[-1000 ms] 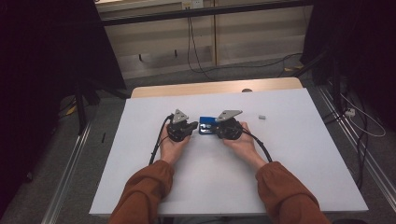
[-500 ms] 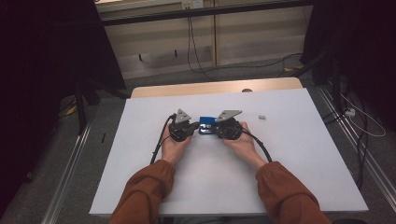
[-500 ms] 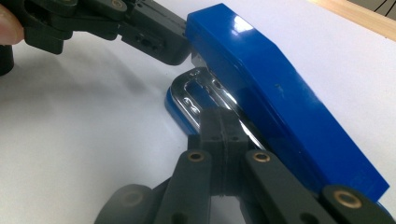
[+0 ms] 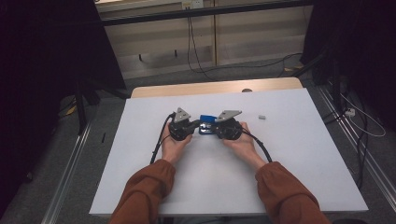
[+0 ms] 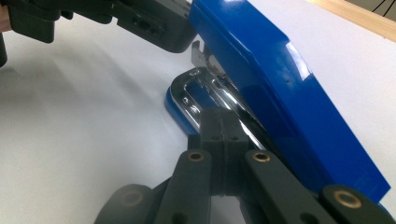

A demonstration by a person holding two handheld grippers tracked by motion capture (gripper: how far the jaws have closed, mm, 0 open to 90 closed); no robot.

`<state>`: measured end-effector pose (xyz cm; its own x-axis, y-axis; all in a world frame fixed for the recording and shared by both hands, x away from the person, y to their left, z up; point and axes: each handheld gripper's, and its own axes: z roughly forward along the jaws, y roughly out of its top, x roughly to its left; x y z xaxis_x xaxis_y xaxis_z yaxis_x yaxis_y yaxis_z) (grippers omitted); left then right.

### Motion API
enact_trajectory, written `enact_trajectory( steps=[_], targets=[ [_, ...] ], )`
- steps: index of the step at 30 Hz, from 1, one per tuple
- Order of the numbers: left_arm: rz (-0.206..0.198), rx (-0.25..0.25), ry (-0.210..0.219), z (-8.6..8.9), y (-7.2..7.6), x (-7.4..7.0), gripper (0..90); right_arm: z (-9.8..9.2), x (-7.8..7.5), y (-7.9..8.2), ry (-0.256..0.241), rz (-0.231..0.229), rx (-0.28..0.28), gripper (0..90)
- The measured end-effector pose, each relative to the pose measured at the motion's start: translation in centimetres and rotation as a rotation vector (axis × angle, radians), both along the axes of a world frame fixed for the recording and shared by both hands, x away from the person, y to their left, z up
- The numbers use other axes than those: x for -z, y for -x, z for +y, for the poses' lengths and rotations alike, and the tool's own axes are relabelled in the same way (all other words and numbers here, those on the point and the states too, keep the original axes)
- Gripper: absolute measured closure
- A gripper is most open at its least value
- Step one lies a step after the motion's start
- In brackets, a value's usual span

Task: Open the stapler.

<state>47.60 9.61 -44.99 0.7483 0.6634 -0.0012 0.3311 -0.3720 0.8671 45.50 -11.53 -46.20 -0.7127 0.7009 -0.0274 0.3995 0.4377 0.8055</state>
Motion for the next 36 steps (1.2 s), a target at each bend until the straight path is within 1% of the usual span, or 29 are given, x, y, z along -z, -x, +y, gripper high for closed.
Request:
enact_trajectory(
  steps=[13, 18, 20, 24, 26, 30, 34, 36],
  targets=[
    [-0.009, -0.002, 0.016, -0.1, 0.0, -0.4, 90.0, 0.0, 0.0, 0.1, 0.003, -0.005, 0.004, 90.0],
    [-0.010, -0.007, 0.034, -0.2, 0.1, -0.6, 90.0, 0.1, 0.0, 0.1, 0.005, -0.007, 0.006, 90.0],
    [-0.017, -0.010, 0.033, -0.3, 0.2, -0.7, 90.0, 0.1, 0.0, 0.1, 0.005, -0.007, 0.006, 90.0],
    [-0.018, -0.009, 0.051, -0.3, 0.2, -1.0, 90.0, 0.1, 0.0, 0.1, 0.004, -0.007, 0.010, 90.0],
    [-0.023, -0.010, 0.044, -0.3, 0.1, -1.0, 90.0, 0.1, 0.0, 0.1, 0.005, -0.008, 0.010, 90.0],
    [-0.026, -0.011, 0.057, -0.4, 0.1, -1.1, 90.0, 0.2, 0.0, 0.2, 0.007, -0.010, 0.015, 90.0],
    [-0.023, -0.011, 0.062, -0.4, 0.1, -1.2, 90.0, 0.3, 0.0, 0.3, 0.024, -0.021, 0.019, 90.0],
    [-0.031, -0.015, 0.068, -0.6, 0.1, -1.3, 90.0, 0.3, 0.0, 0.3, 0.021, -0.018, 0.019, 90.0]
  ],
)
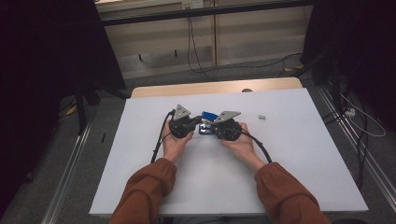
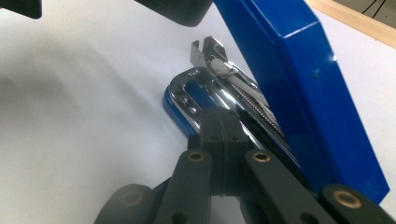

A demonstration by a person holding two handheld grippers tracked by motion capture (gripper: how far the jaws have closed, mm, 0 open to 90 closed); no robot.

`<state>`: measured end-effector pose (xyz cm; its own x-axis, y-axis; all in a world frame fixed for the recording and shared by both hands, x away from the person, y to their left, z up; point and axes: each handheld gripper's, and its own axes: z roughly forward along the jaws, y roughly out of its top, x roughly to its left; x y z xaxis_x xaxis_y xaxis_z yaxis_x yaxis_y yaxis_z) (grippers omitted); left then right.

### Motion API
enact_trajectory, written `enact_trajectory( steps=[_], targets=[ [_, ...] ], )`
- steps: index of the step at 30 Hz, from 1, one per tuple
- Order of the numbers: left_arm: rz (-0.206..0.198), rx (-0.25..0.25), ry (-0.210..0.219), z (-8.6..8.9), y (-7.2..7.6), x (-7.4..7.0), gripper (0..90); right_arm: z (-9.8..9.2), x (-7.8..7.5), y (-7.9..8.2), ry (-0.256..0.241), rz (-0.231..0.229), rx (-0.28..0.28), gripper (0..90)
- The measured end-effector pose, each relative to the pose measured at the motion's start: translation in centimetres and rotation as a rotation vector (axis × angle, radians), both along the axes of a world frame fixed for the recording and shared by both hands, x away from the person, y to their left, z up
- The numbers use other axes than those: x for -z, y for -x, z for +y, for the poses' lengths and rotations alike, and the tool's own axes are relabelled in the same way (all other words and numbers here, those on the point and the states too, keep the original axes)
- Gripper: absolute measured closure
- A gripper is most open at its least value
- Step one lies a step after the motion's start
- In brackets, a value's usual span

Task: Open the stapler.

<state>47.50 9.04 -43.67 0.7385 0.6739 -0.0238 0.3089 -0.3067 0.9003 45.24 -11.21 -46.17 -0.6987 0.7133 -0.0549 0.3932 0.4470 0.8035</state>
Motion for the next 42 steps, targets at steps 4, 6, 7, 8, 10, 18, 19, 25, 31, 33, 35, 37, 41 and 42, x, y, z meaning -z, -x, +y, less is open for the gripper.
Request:
enact_trajectory(
  steps=[4, 6, 7, 8, 10, 18, 19, 25, 31, 33, 35, 37, 41, 42],
  targets=[
    [-0.011, -0.010, 0.002, -0.2, 0.0, -0.2, 90.0, 0.0, 0.0, 0.0, -0.004, 0.001, 0.001, 90.0],
    [-0.003, -0.009, -0.001, -0.1, -0.1, -0.1, 90.0, 0.0, 0.0, 0.0, -0.006, 0.001, 0.003, 90.0],
    [0.000, -0.011, 0.001, -0.1, -0.1, 0.0, 90.0, 0.0, 0.0, 0.0, -0.005, 0.000, 0.004, 90.0],
    [-0.001, -0.012, 0.000, -0.1, -0.1, 0.1, 90.0, 0.0, 0.0, 0.0, -0.003, -0.003, 0.005, 90.0],
    [-0.001, -0.011, 0.002, -0.1, -0.2, 0.1, 90.0, 0.1, 0.0, 0.0, 0.007, -0.005, 0.007, 90.0],
    [0.000, -0.014, 0.005, -0.1, -0.1, 0.0, 90.0, 0.3, -0.2, 0.0, 0.000, -0.006, 0.021, 90.0],
    [-0.001, -0.014, 0.002, -0.1, -0.1, 0.0, 90.0, 0.3, -0.2, 0.0, -0.003, -0.010, 0.024, 90.0],
    [0.002, -0.014, 0.003, -0.1, -0.1, 0.1, 90.0, 0.7, -0.9, 0.3, -0.027, -0.045, 0.031, 90.0],
    [0.001, -0.018, -0.001, -0.2, -0.1, 0.1, 90.0, 1.3, -1.3, 0.5, -0.039, -0.071, 0.039, 90.0],
    [0.000, -0.016, 0.000, -0.2, -0.1, 0.0, 90.0, 1.5, -1.3, 0.5, -0.046, -0.076, 0.046, 90.0],
    [0.001, -0.014, 0.002, -0.1, -0.1, 0.0, 90.0, 1.8, -1.3, 0.4, -0.052, -0.080, 0.050, 90.0],
    [0.000, -0.015, 0.003, -0.2, -0.1, 0.1, 90.0, 2.0, -1.3, 0.3, -0.048, -0.085, 0.059, 90.0],
    [0.000, -0.012, 0.003, -0.1, -0.1, 0.1, 90.0, 2.4, -1.1, 0.1, -0.045, -0.084, 0.079, 90.0],
    [0.000, -0.012, 0.004, -0.1, -0.2, 0.1, 90.0, 2.5, -1.1, 0.1, -0.047, -0.087, 0.084, 90.0]
  ],
)
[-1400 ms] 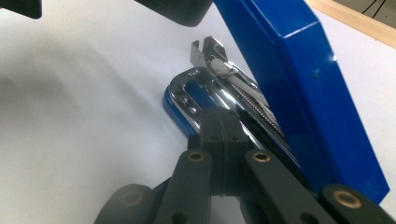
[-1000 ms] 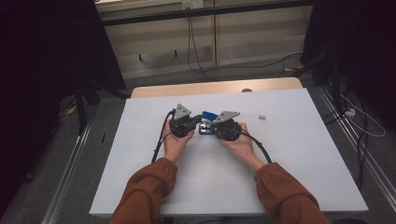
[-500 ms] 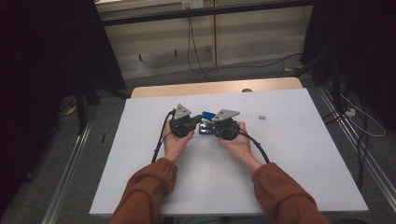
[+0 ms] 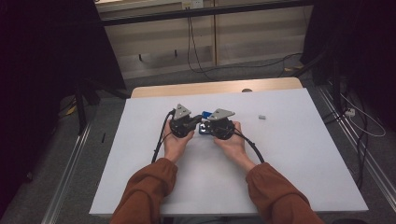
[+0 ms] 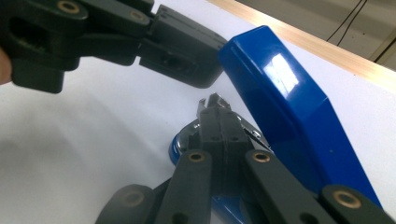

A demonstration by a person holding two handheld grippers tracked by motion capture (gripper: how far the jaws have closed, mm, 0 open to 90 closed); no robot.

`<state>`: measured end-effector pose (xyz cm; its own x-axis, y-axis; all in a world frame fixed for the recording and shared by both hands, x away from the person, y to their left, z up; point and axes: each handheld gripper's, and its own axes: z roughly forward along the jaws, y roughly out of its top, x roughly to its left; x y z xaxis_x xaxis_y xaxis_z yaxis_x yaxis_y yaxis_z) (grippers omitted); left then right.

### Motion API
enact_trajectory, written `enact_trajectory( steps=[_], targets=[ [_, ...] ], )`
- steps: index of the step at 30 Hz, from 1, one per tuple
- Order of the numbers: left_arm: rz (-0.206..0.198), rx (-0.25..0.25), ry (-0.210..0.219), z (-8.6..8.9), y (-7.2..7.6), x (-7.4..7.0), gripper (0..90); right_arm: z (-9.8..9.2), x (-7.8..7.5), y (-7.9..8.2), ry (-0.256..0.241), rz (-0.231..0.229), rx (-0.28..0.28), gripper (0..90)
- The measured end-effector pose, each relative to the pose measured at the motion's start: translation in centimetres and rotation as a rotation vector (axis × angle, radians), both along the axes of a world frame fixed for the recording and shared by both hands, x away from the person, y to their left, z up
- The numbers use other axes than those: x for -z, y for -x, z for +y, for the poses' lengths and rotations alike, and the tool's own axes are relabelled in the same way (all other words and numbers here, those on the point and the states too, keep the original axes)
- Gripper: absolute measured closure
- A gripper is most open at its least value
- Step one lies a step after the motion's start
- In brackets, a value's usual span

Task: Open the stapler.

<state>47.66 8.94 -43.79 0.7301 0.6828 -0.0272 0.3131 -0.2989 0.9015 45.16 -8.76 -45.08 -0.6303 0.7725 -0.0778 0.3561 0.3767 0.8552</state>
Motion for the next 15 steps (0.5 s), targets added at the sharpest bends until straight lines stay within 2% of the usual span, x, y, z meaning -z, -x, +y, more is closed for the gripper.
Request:
enact_trajectory(
  steps=[6, 10, 12, 13, 15],
  targets=[
    [0.013, 0.003, 0.000, 0.14, -0.15, 0.18, 90.0, -0.08, 0.16, -0.17, -0.013, -0.005, 0.038, 90.0],
    [0.024, -0.006, -0.016, 0.41, -0.29, 0.33, 90.0, 0.03, 0.17, -0.09, 0.001, -0.009, 0.043, 90.0],
    [0.025, -0.021, -0.009, 0.56, -0.36, 0.38, 90.0, 0.05, 0.18, -0.08, 0.002, -0.010, 0.043, 90.0],
    [0.033, -0.022, 0.003, 0.62, -0.40, 0.38, 90.0, 0.05, 0.17, -0.07, 0.002, -0.010, 0.042, 90.0],
    [0.032, -0.015, 0.001, 0.57, -0.39, 0.40, 90.0, 0.04, 0.14, -0.07, 0.002, -0.013, 0.046, 90.0]
  ],
)
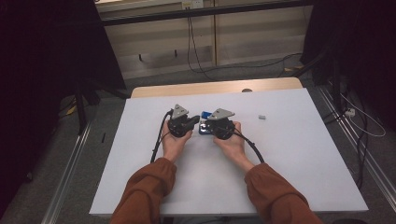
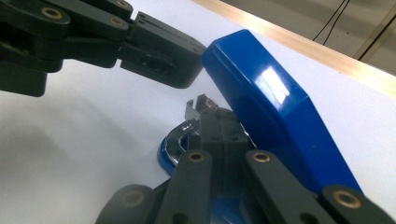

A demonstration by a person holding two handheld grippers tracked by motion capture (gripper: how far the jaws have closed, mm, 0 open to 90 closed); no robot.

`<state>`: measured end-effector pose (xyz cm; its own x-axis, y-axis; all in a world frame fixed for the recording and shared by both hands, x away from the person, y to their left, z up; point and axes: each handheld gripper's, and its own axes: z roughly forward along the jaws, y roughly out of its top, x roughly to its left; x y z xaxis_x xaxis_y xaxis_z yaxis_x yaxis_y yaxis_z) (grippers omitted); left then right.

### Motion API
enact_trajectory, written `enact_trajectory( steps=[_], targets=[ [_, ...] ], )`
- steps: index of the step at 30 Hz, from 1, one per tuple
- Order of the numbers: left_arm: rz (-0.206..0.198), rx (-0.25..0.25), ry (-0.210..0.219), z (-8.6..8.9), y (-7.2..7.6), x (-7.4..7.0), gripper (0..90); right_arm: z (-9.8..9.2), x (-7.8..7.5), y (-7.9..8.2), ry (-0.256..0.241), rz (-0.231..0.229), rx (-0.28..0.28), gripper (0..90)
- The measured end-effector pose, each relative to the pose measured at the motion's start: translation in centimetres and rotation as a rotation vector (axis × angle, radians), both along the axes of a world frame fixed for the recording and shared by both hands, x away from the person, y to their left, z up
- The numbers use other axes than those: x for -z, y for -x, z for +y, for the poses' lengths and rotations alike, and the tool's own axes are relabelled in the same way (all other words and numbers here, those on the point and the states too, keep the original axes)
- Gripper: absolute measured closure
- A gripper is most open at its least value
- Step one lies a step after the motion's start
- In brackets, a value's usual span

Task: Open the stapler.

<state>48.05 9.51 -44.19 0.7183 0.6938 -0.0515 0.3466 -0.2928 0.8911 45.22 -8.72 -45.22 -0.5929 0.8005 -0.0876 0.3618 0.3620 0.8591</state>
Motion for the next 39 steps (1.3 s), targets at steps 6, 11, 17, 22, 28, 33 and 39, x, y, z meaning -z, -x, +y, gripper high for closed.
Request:
enact_trajectory(
  steps=[6, 11, 17, 22, 28, 33, 39],
  targets=[
    [-0.004, 0.010, -0.006, -0.51, 0.17, 0.18, 90.0, 0.02, -0.04, 0.01, -0.004, 0.000, 0.004, 90.0],
    [0.007, 0.021, -0.010, -0.51, 0.00, 0.54, 90.0, -0.05, -0.07, -0.02, -0.005, 0.000, 0.003, 90.0],
    [0.001, 0.016, -0.028, -0.70, 0.05, 0.51, 90.0, -0.06, -0.09, -0.02, -0.004, -0.001, 0.004, 90.0],
    [-0.008, 0.012, -0.031, -0.57, -0.08, 0.54, 90.0, -0.25, -0.12, -0.08, -0.005, -0.001, 0.006, 90.0],
    [-0.012, 0.011, -0.052, -0.94, 0.03, 0.59, 90.0, -0.26, -0.11, -0.12, -0.007, 0.000, 0.007, 90.0],
    [0.009, 0.011, -0.049, -0.80, -0.15, 0.89, 90.0, -0.28, -0.15, -0.12, -0.006, -0.002, 0.008, 90.0],
    [0.013, 0.016, -0.052, -0.78, -0.18, 1.01, 90.0, -0.36, -0.26, -0.14, -0.006, -0.006, 0.011, 90.0]
  ],
)
